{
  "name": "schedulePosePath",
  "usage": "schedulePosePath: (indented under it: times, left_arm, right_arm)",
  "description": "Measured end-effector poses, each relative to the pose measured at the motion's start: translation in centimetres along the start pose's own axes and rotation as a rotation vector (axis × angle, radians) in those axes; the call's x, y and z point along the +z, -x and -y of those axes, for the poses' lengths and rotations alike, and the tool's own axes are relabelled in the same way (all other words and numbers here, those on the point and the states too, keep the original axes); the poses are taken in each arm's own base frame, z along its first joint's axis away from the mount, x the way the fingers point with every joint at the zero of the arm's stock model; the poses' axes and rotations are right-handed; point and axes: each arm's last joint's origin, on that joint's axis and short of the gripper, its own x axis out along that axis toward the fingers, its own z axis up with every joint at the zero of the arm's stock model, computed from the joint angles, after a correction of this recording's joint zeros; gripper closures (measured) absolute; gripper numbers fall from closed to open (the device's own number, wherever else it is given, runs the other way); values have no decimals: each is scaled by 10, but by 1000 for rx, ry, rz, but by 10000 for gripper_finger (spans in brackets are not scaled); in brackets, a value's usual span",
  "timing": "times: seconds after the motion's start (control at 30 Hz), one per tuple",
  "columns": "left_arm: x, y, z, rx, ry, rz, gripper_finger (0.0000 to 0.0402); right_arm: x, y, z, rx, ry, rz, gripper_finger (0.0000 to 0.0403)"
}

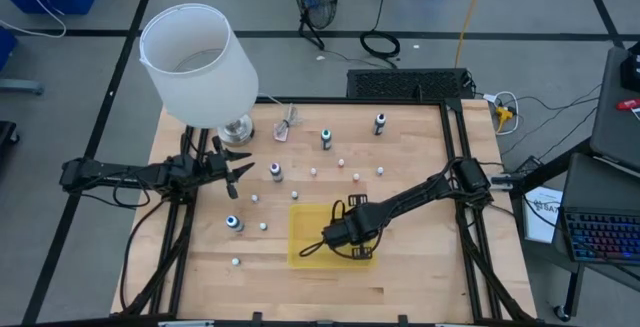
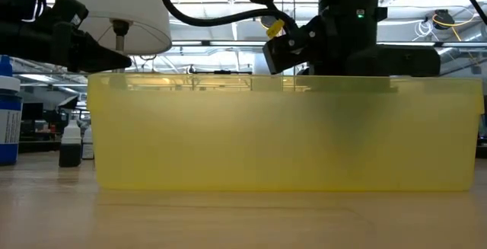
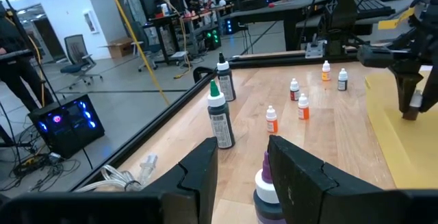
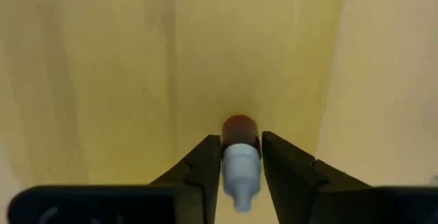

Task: Pick & Place food coloring
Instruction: Put the small red food coloring bottle into the yellow container, then put the small orange food coloring bottle into the yellow container

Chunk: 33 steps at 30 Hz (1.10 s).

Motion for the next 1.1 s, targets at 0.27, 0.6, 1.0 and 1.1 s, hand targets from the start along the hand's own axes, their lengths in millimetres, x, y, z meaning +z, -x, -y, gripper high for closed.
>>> schedulePosePath:
  times: [0.27, 0.6, 1.0, 1.1]
  left_arm:
    - [0, 0, 0, 0, 0, 0, 270]
    - [0, 0, 0, 0, 0, 0, 270]
    - [0, 0, 0, 0, 0, 0, 270]
    - [0, 0, 0, 0, 0, 0, 270]
  right_arm:
    - [2, 0, -1, 7, -1, 24, 258]
    - [-4, 16, 4, 11, -28, 34, 228]
    - [-59, 91, 32, -38, -229, -53, 235]
    - [-79, 109, 43, -143, -318, -59, 236]
